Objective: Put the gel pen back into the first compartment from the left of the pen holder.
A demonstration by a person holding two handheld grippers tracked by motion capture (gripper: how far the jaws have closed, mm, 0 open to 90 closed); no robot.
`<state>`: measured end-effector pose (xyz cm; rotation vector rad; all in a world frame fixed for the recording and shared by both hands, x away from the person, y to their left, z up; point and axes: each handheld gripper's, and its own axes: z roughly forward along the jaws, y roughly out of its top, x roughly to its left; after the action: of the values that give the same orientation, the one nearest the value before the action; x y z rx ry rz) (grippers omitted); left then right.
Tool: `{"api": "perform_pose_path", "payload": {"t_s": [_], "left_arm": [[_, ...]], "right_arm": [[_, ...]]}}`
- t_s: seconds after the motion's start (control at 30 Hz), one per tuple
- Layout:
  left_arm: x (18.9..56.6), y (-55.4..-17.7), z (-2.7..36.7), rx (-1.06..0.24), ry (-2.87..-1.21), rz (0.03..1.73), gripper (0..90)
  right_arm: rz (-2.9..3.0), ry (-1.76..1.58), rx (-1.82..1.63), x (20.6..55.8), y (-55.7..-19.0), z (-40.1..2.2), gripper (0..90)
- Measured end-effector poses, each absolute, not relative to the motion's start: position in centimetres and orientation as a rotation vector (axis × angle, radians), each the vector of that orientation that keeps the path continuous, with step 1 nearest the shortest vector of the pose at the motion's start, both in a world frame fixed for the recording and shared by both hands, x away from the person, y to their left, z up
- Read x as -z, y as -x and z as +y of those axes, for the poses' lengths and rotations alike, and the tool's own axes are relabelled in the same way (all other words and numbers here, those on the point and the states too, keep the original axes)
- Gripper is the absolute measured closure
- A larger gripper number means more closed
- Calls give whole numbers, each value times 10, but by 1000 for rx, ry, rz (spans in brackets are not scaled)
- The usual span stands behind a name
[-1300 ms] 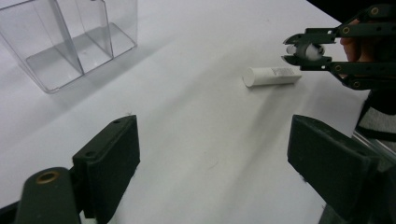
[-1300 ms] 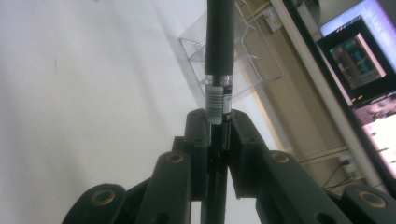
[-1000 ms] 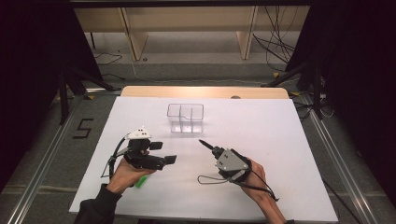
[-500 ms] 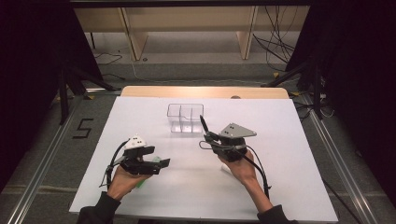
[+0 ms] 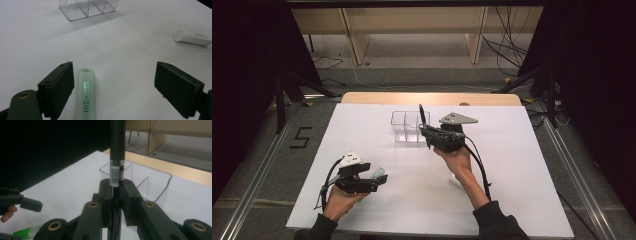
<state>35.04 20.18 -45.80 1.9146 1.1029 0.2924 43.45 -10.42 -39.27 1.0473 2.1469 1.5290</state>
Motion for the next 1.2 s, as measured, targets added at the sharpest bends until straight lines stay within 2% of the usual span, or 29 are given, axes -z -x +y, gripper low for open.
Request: {"api": "perform_pose_path", "payload": {"t_s": [1.2], "left_arm": [[465, -336, 212, -337, -1983, 1144, 159]], "right_arm": [[2133, -1201, -1542, 375, -513, -39, 794]]}}
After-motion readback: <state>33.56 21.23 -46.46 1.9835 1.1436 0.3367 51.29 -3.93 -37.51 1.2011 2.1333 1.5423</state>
